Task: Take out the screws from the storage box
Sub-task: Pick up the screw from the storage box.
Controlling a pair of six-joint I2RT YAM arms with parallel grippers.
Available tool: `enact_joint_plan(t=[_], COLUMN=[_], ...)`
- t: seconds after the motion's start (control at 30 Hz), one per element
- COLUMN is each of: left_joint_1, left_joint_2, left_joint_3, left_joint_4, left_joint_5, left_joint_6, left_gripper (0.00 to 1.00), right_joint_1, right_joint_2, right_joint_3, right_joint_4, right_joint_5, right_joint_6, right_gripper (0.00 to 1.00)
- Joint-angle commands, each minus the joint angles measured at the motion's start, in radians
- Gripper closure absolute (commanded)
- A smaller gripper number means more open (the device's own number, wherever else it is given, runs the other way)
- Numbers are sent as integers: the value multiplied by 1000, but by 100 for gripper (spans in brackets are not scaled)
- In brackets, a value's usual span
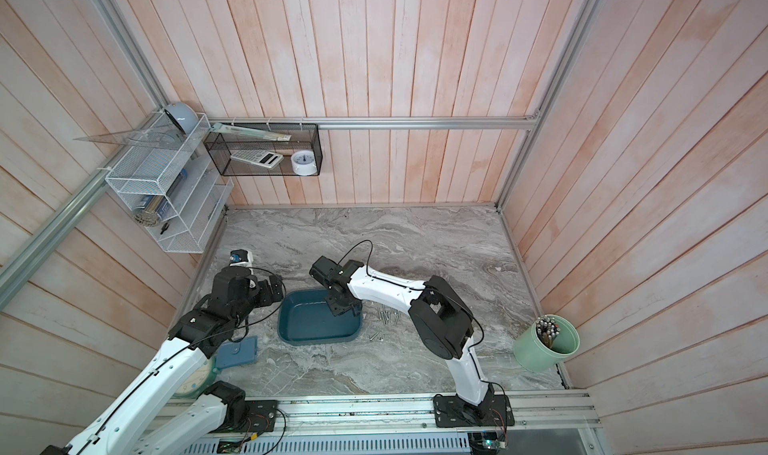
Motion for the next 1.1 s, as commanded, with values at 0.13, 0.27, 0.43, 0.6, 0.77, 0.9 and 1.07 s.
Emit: enact_joint_plan(t=[0.13,0.27,0.43,0.6,0.77,0.9,1.07], left_joint_1=[4,3,3,3,3,4,4], left_joint_2=[-2,-1,-1,2,3,5,4], left_joint_3=[15,15,15,13,12,13,13], left_joint_4=[-1,0,-1,0,3,1,2], left_joint_5=[2,0,-1,-5,-2,1,-2], left_joint_6=[1,1,1,2,3,2,3], left_gripper=[0,0,0,0,0,0,0], right_joint_1=[-1,-6,-10,-10,-12,-11,-11], right_joint_2=[78,103,124,145,156,155,150], right_joint_3=[85,105,109,109,113,117,124], right_joint_4=[-76,-94,-92,-79,-78,-86,-92], right_joint_5=[41,52,38,25,26,38,65], right_joint_6=[-37,-48,-52,-43,-39,-34,-36], right_gripper=[66,67,67,66,66,67,67])
